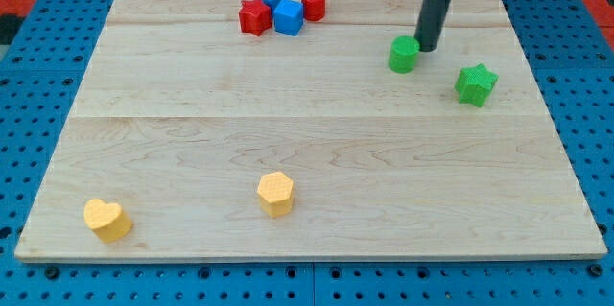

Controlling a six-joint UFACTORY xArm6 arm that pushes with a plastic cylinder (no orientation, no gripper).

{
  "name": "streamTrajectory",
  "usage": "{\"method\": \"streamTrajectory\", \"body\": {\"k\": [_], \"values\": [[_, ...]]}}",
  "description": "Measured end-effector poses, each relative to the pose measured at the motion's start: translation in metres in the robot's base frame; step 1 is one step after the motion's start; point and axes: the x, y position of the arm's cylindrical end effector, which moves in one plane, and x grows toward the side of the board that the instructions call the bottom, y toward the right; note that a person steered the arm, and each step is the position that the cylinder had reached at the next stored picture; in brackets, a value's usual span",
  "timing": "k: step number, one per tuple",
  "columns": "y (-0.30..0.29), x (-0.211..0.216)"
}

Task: Move the green star towards the green circle

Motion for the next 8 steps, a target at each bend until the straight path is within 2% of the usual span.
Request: {"method": "streamTrajectory", "body": {"k": [3, 4, 7, 8], "values": [[-0.075, 0.032], [-0.033, 0.030], [0.142, 0.012], [0.195, 0.034]]}}
